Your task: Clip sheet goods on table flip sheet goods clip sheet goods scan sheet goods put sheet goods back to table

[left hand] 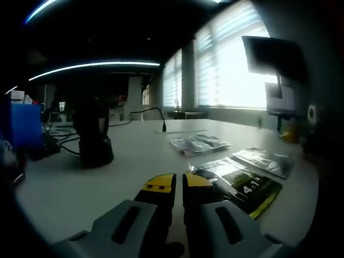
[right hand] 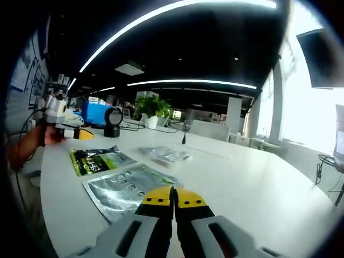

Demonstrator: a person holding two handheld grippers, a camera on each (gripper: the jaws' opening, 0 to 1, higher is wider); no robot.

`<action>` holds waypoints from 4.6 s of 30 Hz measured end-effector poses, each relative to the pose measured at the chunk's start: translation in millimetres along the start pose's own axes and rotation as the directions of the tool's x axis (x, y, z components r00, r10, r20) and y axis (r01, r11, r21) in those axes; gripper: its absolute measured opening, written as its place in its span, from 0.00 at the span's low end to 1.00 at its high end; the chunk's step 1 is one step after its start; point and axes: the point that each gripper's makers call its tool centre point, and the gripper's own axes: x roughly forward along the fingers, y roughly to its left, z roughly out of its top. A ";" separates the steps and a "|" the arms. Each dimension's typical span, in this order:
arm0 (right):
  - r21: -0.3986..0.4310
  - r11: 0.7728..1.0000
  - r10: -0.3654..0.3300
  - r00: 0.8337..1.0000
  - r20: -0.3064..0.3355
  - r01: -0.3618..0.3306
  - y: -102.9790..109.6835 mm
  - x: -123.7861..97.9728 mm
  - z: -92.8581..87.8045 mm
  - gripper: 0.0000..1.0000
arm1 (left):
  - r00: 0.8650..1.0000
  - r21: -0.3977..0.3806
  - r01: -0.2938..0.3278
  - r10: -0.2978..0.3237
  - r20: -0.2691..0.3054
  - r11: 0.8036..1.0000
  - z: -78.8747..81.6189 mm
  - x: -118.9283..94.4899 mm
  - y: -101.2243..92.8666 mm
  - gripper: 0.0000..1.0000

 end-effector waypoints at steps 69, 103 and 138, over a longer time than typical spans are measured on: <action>-0.047 0.994 0.098 0.993 0.060 -0.095 -0.4 -0.8 -7.1 0.00 | 0.996 0.135 0.062 -0.070 0.059 0.989 8.1 -8.8 -17.9 0.00; -0.072 0.994 0.083 0.995 0.051 -0.079 -2.1 -1.0 -7.9 0.00 | 0.997 0.144 0.060 -0.065 0.031 0.988 3.4 -3.5 -12.0 0.00; -0.093 0.992 0.079 0.990 -0.118 -0.090 -6.6 36.0 6.9 0.10 | 0.998 0.144 0.052 -0.055 0.021 0.988 0.9 -3.2 -9.3 0.00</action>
